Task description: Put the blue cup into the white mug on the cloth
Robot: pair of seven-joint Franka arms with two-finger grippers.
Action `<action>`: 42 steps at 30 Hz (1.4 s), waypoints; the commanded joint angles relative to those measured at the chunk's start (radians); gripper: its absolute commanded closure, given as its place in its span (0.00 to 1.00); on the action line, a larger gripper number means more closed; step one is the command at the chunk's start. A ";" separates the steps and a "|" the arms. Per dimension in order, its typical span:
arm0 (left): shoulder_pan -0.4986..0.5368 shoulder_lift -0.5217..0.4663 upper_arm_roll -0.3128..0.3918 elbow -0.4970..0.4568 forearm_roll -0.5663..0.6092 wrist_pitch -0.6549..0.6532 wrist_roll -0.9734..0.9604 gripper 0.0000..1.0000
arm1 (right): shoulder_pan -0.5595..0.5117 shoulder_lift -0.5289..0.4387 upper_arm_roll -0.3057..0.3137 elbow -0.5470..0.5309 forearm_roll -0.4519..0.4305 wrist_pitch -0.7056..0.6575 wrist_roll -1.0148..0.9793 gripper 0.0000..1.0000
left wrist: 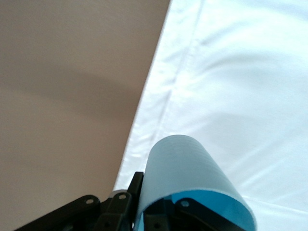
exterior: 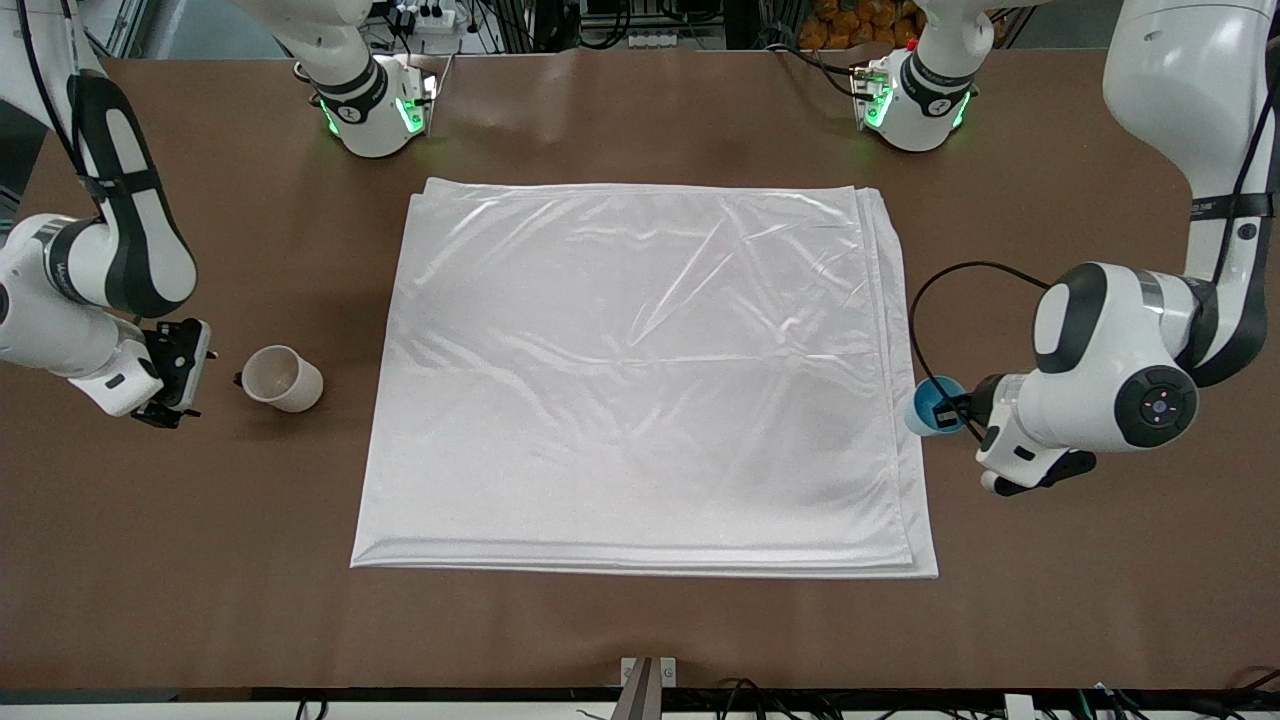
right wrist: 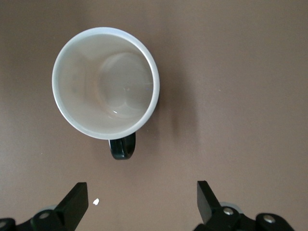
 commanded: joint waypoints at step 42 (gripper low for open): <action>-0.059 0.017 -0.044 0.021 -0.004 0.025 -0.143 1.00 | -0.016 0.021 0.010 -0.212 -0.015 0.344 -0.173 0.91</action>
